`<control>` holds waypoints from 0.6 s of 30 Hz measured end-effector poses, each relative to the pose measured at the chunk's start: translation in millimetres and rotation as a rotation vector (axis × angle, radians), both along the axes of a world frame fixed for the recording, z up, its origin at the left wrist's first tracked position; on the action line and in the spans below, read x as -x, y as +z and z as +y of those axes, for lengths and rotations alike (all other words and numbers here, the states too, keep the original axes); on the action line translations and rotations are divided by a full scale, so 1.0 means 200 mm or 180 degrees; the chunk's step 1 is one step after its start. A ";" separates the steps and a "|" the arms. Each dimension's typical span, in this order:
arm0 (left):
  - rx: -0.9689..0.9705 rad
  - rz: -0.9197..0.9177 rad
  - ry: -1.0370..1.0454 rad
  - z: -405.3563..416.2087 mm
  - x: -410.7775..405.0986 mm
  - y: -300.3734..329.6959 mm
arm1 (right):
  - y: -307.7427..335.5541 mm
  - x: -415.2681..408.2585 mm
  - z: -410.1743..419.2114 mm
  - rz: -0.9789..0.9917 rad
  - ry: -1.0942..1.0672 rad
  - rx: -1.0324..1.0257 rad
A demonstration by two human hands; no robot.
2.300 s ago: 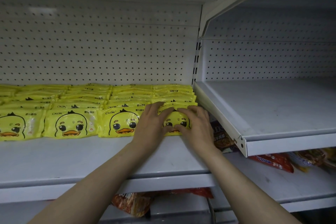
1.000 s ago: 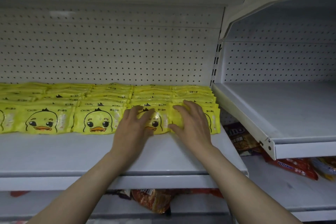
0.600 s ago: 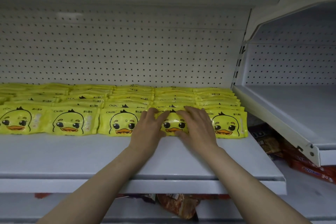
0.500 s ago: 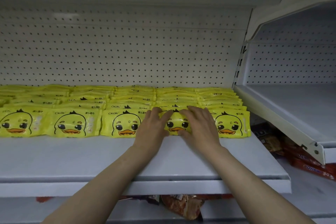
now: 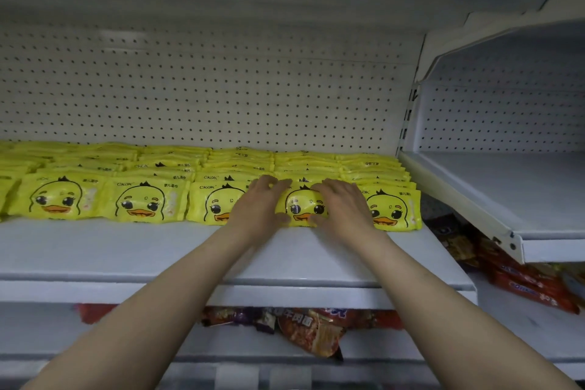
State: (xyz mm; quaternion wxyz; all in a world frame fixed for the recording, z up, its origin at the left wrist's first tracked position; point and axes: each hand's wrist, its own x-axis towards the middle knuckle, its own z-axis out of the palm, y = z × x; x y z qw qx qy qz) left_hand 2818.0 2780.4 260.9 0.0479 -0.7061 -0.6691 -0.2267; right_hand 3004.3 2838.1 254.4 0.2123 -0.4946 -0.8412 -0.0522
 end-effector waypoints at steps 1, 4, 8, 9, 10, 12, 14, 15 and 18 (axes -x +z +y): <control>0.0053 0.0006 0.0089 -0.02 0.00 0.04 | 0.03 0.00 0.00 -0.0079 0.0029 0.0027; 0.0131 0.0031 0.0401 -0.10 0.01 0.14 | 0.15 0.01 -0.02 -0.0022 0.0273 0.0287; 0.0095 -0.0019 0.0827 -0.25 0.00 0.24 | 0.30 0.04 -0.08 0.0019 0.0598 0.0555; 0.0070 -0.0027 0.0933 -0.31 -0.01 0.26 | 0.34 0.04 -0.10 0.0012 0.0687 0.0549; 0.0043 -0.0046 0.1046 -0.37 -0.01 0.28 | 0.36 0.05 -0.13 0.0024 0.0787 0.0529; -0.0033 -0.0060 0.1273 -0.52 -0.02 0.31 | 0.41 0.06 -0.21 0.0094 0.1006 0.0422; -0.0116 -0.0019 0.1490 -0.68 -0.02 0.33 | 0.43 0.08 -0.31 0.0158 0.1254 0.0316; -0.0155 0.0003 0.1608 -0.77 -0.02 0.33 | 0.44 0.10 -0.36 0.0188 0.1385 0.0286; -0.0310 0.0063 0.2019 -1.05 -0.03 0.33 | 0.42 0.17 -0.53 0.0271 0.1786 0.0254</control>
